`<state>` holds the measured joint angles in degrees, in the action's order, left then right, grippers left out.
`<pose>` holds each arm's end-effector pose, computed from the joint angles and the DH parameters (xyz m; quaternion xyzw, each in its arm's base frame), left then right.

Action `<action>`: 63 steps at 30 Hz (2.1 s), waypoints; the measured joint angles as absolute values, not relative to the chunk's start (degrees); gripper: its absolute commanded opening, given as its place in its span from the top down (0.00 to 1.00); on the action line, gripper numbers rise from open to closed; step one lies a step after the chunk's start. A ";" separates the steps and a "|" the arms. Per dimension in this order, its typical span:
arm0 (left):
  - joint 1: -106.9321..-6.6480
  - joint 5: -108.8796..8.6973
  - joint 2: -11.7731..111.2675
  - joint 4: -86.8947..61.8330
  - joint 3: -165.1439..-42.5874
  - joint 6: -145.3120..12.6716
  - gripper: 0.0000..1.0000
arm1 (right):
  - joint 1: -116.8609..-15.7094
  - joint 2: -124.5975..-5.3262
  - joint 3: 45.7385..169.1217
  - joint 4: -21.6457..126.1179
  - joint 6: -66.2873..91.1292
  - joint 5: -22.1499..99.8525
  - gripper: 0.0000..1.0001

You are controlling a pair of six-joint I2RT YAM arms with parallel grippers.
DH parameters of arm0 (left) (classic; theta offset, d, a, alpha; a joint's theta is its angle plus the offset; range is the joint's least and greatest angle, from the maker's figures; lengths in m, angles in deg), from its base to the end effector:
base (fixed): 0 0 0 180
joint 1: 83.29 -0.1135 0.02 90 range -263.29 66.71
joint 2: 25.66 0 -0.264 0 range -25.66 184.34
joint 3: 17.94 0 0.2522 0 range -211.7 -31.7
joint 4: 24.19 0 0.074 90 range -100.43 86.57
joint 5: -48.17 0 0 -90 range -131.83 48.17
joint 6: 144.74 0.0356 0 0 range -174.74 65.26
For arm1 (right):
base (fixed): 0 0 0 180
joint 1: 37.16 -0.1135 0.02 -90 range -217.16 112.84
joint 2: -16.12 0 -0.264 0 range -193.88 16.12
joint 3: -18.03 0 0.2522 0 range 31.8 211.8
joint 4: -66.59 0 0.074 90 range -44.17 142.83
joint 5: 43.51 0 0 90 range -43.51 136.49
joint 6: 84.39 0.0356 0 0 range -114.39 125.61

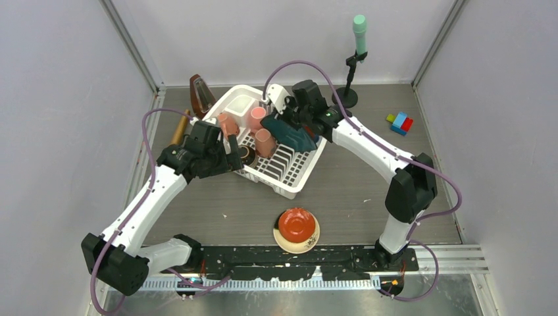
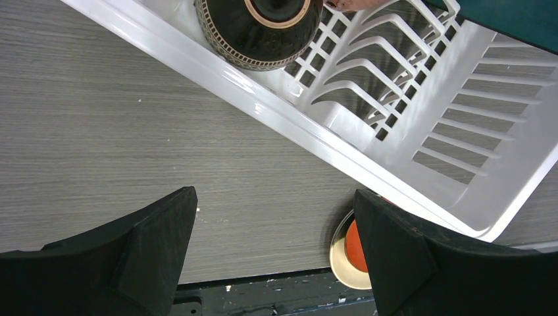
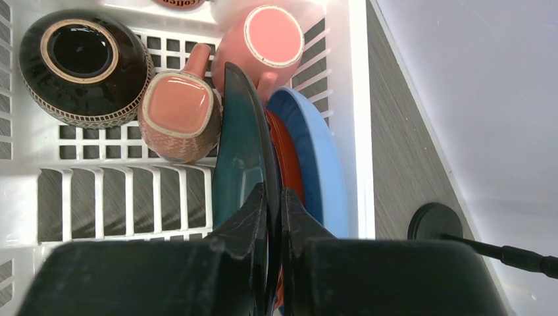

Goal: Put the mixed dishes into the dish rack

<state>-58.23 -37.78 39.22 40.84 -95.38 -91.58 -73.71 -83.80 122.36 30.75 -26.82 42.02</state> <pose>0.2011 -0.0912 0.3205 -0.1084 0.9401 -0.1366 0.2929 0.3280 0.2466 0.3359 -0.5092 0.7075 0.0516 0.4872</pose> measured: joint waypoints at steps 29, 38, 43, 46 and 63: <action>-58.23 -38.43 39.22 40.82 -95.38 -90.18 0.07 | -74.85 -84.50 132.76 8.95 -21.46 49.26 0.00; -58.25 -53.97 36.56 38.11 -93.13 -84.04 0.12 | -74.39 -64.19 121.49 14.59 -8.94 51.53 0.00; -56.53 -58.85 35.29 37.43 -90.72 -84.41 0.13 | -74.39 -48.20 108.52 16.08 1.81 52.69 0.01; -52.26 -58.89 34.13 35.57 -88.01 -85.68 0.13 | -74.37 -40.70 101.40 16.21 8.70 52.23 0.04; -23.59 -48.57 32.16 19.70 -70.53 -102.68 0.17 | -74.37 -20.85 67.43 13.63 43.06 48.43 0.41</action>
